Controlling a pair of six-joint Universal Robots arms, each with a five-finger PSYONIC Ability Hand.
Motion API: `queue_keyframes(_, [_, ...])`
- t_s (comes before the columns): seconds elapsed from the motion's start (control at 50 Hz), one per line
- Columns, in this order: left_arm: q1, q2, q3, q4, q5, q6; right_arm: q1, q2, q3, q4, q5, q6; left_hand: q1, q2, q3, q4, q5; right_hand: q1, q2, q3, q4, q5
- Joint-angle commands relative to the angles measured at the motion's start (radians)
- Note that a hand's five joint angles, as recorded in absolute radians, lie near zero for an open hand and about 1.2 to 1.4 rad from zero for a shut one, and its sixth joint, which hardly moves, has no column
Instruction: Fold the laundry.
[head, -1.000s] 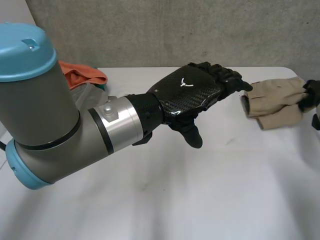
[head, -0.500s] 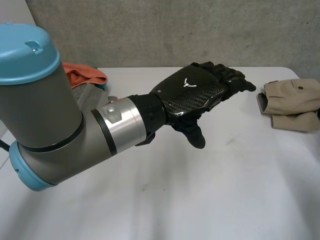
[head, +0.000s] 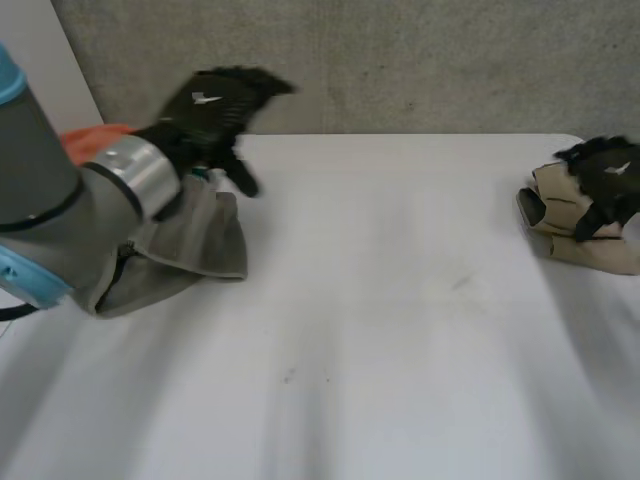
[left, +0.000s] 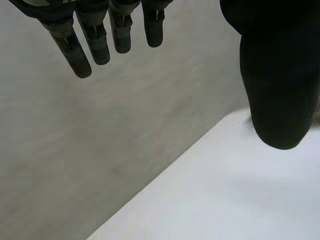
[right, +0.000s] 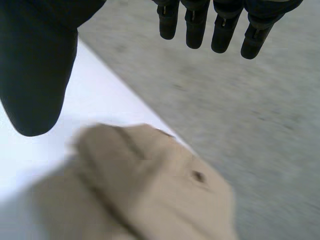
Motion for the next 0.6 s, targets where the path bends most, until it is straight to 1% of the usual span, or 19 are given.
queue_keyframes(0.02, [0.186,-0.167,0.005,0.037,-0.053,0.280,0.053,-0.143,0.205,0.018,-0.026,-0.176,0.052,0.036,0.030,0.039,0.022,-0.051,-0.042,-0.042,-0.044,-0.045])
queue_keyframes(0.04, [0.201,-0.185,0.004,0.039,-0.054,0.320,0.059,-0.157,0.237,0.019,-0.026,-0.209,0.052,0.036,0.030,0.039,0.022,-0.051,-0.042,-0.042,-0.044,-0.045])
queue_keyframes(0.06, [0.231,-0.220,0.004,0.042,-0.058,0.393,0.062,-0.160,0.249,0.019,-0.028,-0.223,0.055,0.039,0.033,0.042,0.025,-0.051,-0.042,-0.042,-0.044,-0.045])
queue_keyframes(0.08, [0.247,-0.239,0.007,0.043,-0.061,0.421,0.067,-0.163,0.262,0.018,-0.028,-0.232,0.055,0.039,0.033,0.042,0.025,-0.051,-0.042,-0.042,-0.044,-0.045])
queue_keyframes(0.14, [0.278,-0.327,0.030,0.043,-0.066,0.485,0.105,-0.169,0.291,0.018,-0.026,-0.242,0.064,0.048,0.042,0.051,0.034,-0.051,-0.042,-0.042,-0.044,-0.045])
queue_keyframes(0.18, [0.279,-0.355,0.041,0.043,-0.066,0.487,0.121,-0.169,0.299,0.015,-0.026,-0.242,0.108,0.092,0.086,0.094,0.078,-0.051,-0.042,-0.042,-0.044,-0.045])
queue_keyframes(0.2, [0.279,-0.365,0.044,0.043,-0.066,0.487,0.128,-0.167,0.305,0.012,-0.025,-0.240,0.195,0.179,0.173,0.182,0.165,-0.051,-0.042,-0.042,-0.044,-0.045])
queue_keyframes(0.22, [0.278,-0.371,0.050,0.043,-0.066,0.484,0.130,-0.167,0.305,0.012,-0.023,-0.240,0.527,0.511,0.505,0.514,0.497,-0.051,-0.042,-0.042,-0.044,-0.045])
queue_keyframes(0.28, [0.267,-0.368,0.050,0.045,-0.064,0.472,0.130,-0.169,0.315,0.009,-0.015,-0.239,1.107,1.091,1.085,1.094,1.077,-0.051,-0.042,-0.042,-0.044,-0.045])
queue_keyframes(0.3, [0.252,-0.357,0.050,0.045,-0.064,0.452,0.130,-0.169,0.317,0.007,-0.014,-0.239,1.202,1.185,1.180,1.188,1.172,-0.051,-0.042,-0.042,-0.044,-0.045])
queue_keyframes(0.36, [0.215,-0.307,0.050,0.048,-0.066,0.395,0.130,-0.174,0.322,0.007,-0.009,-0.239,1.203,1.186,1.181,1.189,1.173,-0.051,-0.042,-0.042,-0.044,-0.045])
queue_keyframes(0.38, [0.185,-0.252,0.039,0.054,-0.066,0.339,0.130,-0.177,0.322,0.007,-0.008,-0.239,1.203,1.186,1.181,1.189,1.173,-0.051,-0.042,-0.042,-0.044,-0.045])
queue_keyframes(0.44, [0.141,-0.193,0.033,0.072,-0.066,0.263,0.127,-0.212,0.323,0.007,0.004,-0.234,1.203,1.186,1.181,1.189,1.173,-0.051,-0.042,-0.042,-0.044,-0.045])
queue_keyframes(0.46, [0.108,-0.159,0.032,0.086,-0.066,0.212,0.127,-0.223,0.323,0.009,0.006,-0.231,1.203,1.186,1.181,1.189,1.173,-0.051,-0.042,-0.042,-0.044,-0.045])
queue_keyframes(0.48, [0.091,-0.144,0.032,0.094,-0.066,0.185,0.125,-0.239,0.323,0.009,0.014,-0.226,1.203,1.186,1.181,1.189,1.173,-0.051,-0.042,-0.042,-0.044,-0.045])
queue_keyframes(0.5, [0.045,-0.115,0.033,0.112,-0.064,0.123,0.125,-0.247,0.323,0.009,0.015,-0.220,1.203,1.186,1.181,1.189,1.173,-0.051,-0.042,-0.042,-0.044,-0.045])
queue_keyframes(0.56, [-0.010,-0.087,0.039,0.143,-0.063,0.052,0.125,-0.281,0.323,0.009,0.029,-0.181,1.203,1.186,1.181,1.189,1.173,-0.051,-0.042,-0.042,-0.044,-0.045])
queue_keyframes(0.58, [-0.053,-0.075,0.044,0.167,-0.063,-0.005,0.122,-0.292,0.323,0.009,0.032,-0.167,1.203,1.186,1.181,1.189,1.173,-0.051,-0.042,-0.042,-0.044,-0.045])
queue_keyframes(0.6, [-0.078,-0.076,0.045,0.181,-0.063,-0.036,0.121,-0.302,0.325,0.009,0.037,-0.151,1.203,1.186,1.181,1.189,1.173,-0.051,-0.042,-0.042,-0.044,-0.045])
